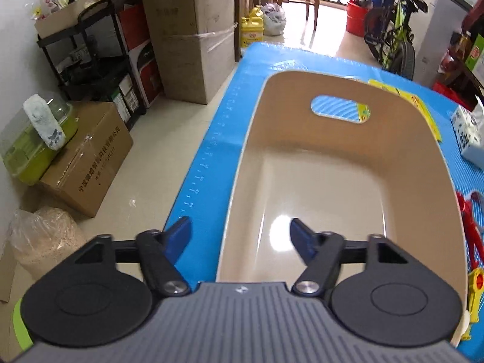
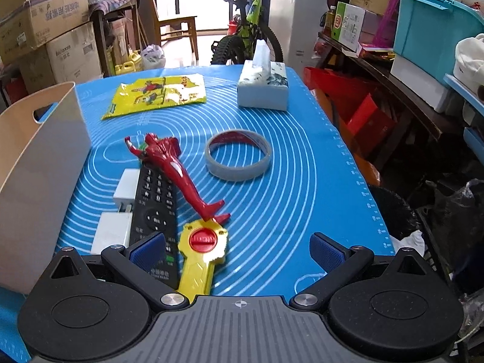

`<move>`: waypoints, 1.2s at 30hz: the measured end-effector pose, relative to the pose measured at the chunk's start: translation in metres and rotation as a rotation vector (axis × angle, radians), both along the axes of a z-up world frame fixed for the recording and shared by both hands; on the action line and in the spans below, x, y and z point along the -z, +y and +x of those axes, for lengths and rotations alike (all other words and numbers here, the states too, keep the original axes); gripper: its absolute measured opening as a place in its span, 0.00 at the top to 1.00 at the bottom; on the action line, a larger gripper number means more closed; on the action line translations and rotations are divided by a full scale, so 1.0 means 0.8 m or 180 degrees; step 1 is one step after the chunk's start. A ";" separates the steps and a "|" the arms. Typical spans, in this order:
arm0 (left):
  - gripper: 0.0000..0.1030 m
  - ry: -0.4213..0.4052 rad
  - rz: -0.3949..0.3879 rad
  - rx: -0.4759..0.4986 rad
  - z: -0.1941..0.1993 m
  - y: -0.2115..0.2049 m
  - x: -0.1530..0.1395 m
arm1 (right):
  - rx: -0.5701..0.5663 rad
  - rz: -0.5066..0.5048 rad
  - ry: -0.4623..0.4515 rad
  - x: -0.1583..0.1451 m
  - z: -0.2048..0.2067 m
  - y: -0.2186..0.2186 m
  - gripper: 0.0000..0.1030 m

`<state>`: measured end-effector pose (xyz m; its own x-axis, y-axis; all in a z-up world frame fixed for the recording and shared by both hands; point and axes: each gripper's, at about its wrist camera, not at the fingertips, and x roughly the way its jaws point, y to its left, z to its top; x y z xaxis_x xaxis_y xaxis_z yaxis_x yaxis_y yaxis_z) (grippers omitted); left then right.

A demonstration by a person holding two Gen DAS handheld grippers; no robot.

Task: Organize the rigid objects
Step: 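Move the left tool to the beige basket rim and close on it, then grasp the red toy figure with the right tool while the left tool holds the basket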

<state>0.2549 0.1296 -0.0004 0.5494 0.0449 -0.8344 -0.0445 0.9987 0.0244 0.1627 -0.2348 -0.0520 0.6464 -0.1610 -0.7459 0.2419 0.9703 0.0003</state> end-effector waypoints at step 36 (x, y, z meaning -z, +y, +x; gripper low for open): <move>0.93 0.0130 -0.0228 -0.0044 0.008 0.023 0.019 | -0.0667 0.0526 0.0090 0.007 0.130 -0.009 0.15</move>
<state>0.2616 0.1482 -0.0156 0.5145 -0.0084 -0.8575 -0.0587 0.9973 -0.0450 0.2663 -0.2417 -0.0579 0.6312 0.0996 -0.7692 0.0379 0.9866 0.1588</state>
